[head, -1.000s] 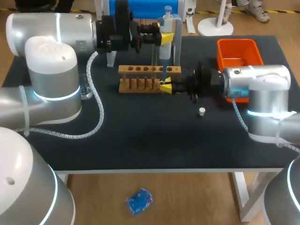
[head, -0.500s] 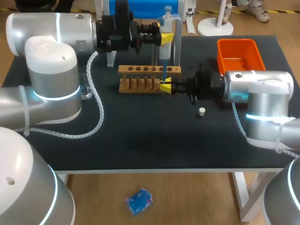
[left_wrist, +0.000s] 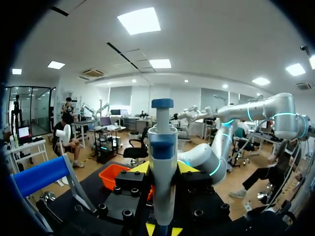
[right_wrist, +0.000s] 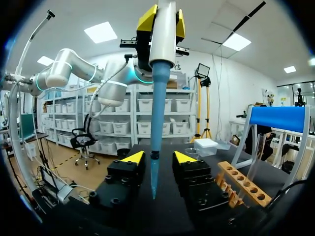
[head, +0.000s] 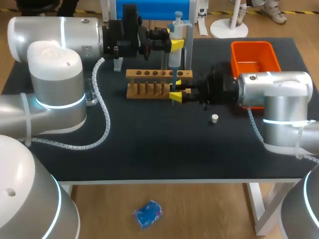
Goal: Invert the test tube, pick up the pipette, mount the tip to pipette, aspirate from beaker and dispense into the tube, eject the tip, return the pipette, and cap with the stopper.
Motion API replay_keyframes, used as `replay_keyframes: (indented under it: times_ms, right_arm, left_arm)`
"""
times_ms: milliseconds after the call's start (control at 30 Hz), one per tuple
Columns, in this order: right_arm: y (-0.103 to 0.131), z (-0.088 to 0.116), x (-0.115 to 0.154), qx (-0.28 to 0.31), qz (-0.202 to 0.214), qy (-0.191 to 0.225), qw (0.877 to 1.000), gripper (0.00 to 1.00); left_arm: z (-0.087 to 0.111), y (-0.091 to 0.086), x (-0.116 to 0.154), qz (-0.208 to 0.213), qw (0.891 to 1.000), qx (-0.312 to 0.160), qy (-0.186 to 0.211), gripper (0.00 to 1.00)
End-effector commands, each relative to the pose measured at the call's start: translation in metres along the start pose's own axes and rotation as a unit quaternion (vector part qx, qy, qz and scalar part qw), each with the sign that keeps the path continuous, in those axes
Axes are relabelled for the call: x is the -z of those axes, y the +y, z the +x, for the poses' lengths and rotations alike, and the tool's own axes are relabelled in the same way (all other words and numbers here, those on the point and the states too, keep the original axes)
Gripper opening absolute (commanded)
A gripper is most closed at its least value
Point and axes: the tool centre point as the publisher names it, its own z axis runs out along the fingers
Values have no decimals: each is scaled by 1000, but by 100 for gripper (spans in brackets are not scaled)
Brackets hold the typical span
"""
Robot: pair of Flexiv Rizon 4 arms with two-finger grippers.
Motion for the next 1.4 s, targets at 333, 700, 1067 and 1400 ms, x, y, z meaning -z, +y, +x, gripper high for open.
replay_keyframes:
  times_ms: [333,700,1067,1400]
  right_arm:
    - [-8,6,25,-9,49,79,996,100]
    - [-14,25,55,-2,71,135,988,100]
    - [-14,25,55,-2,71,135,988,100]
    - [-14,25,55,-2,71,135,988,100]
  left_arm:
    - [-1,1,0,2,1000,-1,1,0]
    - [-1,1,0,2,1000,-1,1,0]
    - [-8,-1,30,-21,998,-22,-60,0]
    - [-17,12,89,-49,970,-23,-237,0]
